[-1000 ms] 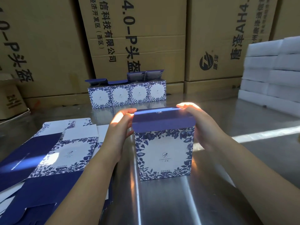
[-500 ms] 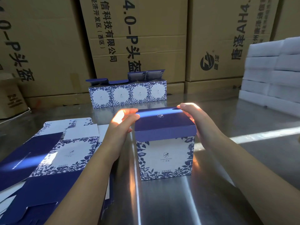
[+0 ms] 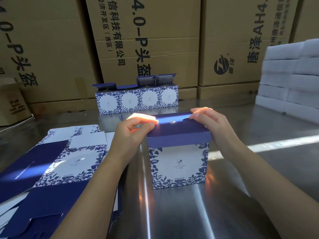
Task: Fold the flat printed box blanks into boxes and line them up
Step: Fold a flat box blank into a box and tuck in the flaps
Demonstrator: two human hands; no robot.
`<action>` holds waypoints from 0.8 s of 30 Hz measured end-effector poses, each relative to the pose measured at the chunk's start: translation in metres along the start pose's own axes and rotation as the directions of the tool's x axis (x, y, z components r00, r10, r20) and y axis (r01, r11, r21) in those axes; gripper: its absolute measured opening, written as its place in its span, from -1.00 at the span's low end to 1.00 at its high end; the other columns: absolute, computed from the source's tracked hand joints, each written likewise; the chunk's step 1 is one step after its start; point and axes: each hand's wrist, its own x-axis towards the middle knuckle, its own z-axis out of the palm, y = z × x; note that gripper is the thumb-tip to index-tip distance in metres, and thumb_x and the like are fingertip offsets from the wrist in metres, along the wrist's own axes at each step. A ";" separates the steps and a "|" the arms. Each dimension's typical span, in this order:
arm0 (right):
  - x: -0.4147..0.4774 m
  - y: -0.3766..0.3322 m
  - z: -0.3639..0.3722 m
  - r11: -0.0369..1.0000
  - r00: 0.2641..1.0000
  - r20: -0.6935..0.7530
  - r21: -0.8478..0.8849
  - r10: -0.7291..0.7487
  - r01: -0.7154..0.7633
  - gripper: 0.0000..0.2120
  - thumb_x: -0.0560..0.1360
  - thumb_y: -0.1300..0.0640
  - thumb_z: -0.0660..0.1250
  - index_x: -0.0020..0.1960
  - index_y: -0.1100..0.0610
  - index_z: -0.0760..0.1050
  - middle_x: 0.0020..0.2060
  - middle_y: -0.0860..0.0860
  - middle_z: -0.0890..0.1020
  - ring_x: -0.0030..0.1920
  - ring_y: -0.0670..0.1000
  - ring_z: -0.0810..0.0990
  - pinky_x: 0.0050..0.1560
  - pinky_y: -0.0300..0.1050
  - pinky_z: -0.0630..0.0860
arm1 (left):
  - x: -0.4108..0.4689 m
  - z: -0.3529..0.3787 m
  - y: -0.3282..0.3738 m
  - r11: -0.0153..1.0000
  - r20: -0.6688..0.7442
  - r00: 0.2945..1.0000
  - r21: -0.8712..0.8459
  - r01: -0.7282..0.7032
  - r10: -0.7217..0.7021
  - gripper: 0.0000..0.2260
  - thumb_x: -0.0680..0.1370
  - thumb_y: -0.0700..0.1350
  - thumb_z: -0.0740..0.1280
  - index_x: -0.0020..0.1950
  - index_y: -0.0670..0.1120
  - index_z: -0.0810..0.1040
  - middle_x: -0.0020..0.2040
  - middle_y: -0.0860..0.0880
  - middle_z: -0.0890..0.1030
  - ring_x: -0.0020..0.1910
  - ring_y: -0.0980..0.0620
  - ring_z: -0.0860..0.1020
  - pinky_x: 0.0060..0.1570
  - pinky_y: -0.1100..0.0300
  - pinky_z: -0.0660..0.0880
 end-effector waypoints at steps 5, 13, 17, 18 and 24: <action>-0.004 -0.002 0.001 0.988 0.996 0.045 -0.132 -0.071 0.077 -0.59 0.38 -0.18 0.21 -0.09 0.14 0.58 0.12 -0.19 0.56 0.04 -0.31 0.52 -0.08 -0.51 0.34 | -0.003 -0.004 0.004 0.999 0.099 0.995 -0.050 0.015 -0.010 -0.69 0.29 0.17 0.31 -0.14 0.01 0.66 -0.16 0.19 0.68 -0.10 0.25 0.61 -0.09 0.46 0.43; -0.006 -0.004 -0.001 0.992 0.993 0.105 -0.110 -0.051 0.062 -0.58 0.24 -0.28 0.29 -0.11 0.02 0.55 0.14 -0.22 0.56 -0.01 -0.24 0.57 -0.14 -0.48 0.39 | -0.005 -0.005 0.007 0.997 0.168 0.985 0.075 0.034 -0.046 -0.71 0.32 0.04 0.38 0.01 0.03 0.61 0.07 0.17 0.58 0.04 0.34 0.53 0.02 0.45 0.41; -0.007 -0.005 -0.003 0.986 0.993 0.096 -0.139 -0.075 0.088 -0.60 0.23 -0.30 0.27 -0.13 -0.03 0.56 0.15 -0.22 0.56 0.05 -0.27 0.56 -0.12 -0.48 0.38 | -0.004 -0.007 0.006 0.994 0.178 0.983 0.102 0.032 -0.050 -0.52 0.22 0.20 0.35 0.06 0.00 0.61 0.13 0.14 0.57 0.14 0.25 0.51 0.15 0.27 0.43; -0.007 -0.004 -0.003 0.985 0.992 0.096 -0.146 -0.082 0.095 -0.60 0.24 -0.30 0.26 -0.12 -0.04 0.56 0.16 -0.21 0.56 0.07 -0.28 0.55 -0.11 -0.48 0.38 | -0.004 -0.007 0.006 0.994 0.179 0.983 0.109 0.031 -0.050 -0.52 0.22 0.21 0.35 0.05 0.01 0.61 0.13 0.15 0.57 0.15 0.24 0.51 0.18 0.21 0.43; -0.007 -0.001 -0.003 0.986 0.991 0.107 -0.140 -0.077 0.092 -0.60 0.24 -0.30 0.31 -0.08 -0.06 0.57 0.17 -0.22 0.56 0.09 -0.25 0.57 -0.11 -0.48 0.41 | -0.003 -0.005 0.005 0.985 0.137 0.989 0.168 0.030 -0.054 -0.64 0.25 0.25 0.35 -0.03 0.15 0.62 0.10 0.20 0.59 0.15 0.15 0.53 0.27 0.01 0.42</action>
